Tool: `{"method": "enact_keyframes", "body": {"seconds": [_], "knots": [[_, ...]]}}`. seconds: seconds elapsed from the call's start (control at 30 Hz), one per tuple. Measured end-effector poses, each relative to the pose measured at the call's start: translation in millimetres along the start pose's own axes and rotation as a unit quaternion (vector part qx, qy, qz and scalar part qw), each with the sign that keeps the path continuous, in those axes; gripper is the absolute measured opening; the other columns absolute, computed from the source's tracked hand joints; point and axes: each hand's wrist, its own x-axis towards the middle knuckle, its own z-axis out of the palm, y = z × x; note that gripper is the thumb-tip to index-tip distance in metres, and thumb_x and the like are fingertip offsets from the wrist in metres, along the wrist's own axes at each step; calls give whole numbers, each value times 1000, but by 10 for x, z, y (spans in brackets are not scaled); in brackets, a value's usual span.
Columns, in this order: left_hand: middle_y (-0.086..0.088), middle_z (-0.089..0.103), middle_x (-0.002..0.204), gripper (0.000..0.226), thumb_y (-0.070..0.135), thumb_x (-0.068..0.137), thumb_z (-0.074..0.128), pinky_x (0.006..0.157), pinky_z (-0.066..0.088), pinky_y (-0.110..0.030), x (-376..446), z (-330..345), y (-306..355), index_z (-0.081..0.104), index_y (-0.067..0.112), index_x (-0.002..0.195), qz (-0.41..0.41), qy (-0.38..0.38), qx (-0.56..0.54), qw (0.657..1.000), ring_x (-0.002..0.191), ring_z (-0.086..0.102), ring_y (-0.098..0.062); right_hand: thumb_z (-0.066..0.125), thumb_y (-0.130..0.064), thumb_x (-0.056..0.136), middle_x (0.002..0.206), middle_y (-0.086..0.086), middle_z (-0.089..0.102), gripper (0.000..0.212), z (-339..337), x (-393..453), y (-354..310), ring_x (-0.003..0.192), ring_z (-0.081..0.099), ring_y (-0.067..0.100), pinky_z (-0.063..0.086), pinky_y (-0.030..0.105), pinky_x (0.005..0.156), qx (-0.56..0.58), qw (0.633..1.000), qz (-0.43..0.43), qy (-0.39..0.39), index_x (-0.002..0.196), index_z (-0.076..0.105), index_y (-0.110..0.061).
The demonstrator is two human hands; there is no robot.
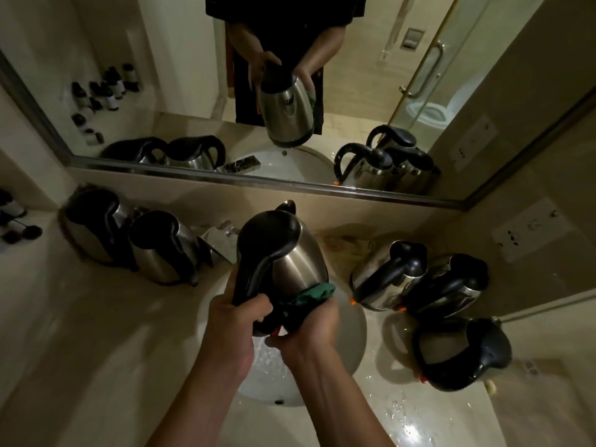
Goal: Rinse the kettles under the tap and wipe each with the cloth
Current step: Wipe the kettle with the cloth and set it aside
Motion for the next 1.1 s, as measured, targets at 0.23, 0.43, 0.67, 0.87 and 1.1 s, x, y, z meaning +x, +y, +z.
{"method": "enact_keyframes", "body": {"seconds": [0.23, 0.43, 0.67, 0.87, 1.1], "knots": [[-9, 47, 60, 23, -1, 62, 54, 62, 42, -36, -75, -5, 220, 59, 20, 52, 8, -54, -19, 998, 59, 50, -19, 42, -52, 106, 107, 14, 71, 51, 53, 7, -579, 101, 68, 29, 55, 41, 88, -154, 979, -126, -34, 118, 70, -12], [2, 32, 48, 42, -9, 62, 49, 46, 40, -18, -153, 0, 430, 33, 22, 40, 25, -52, -23, 998, 43, 38, -8, 32, -36, 112, 82, 0, 70, 46, 189, 28, -1015, 89, 64, 19, 50, 35, 85, -364, 894, -222, -137, 90, 68, -17], [-5, 24, 63, 37, 2, 53, 54, 62, 28, -34, -88, -166, 332, 21, 17, 57, -40, -26, -29, 998, 59, 30, -15, 42, -51, 101, 137, -5, 58, 45, 361, -286, -612, 123, 57, 11, 49, 41, 102, -470, 738, -458, -155, 142, 52, -34], [-1, 34, 57, 33, -15, 76, 40, 68, 33, -32, 17, -297, 303, 35, 14, 61, -118, 1, -174, 978, 61, 35, -15, 36, -50, 108, 175, 14, 14, 66, -116, -80, -197, 163, 3, 36, 10, 53, 131, -641, 342, -669, -158, 166, 23, -21], [-2, 31, 57, 34, 5, 50, 65, 75, 34, -36, 50, -455, 237, 33, 18, 46, -121, -11, -122, 985, 61, 37, -16, 28, -64, 105, 173, -15, 17, 67, -613, 288, 17, 160, 21, 12, 27, 41, 128, -542, 616, -551, -149, 166, 11, -40]]}}
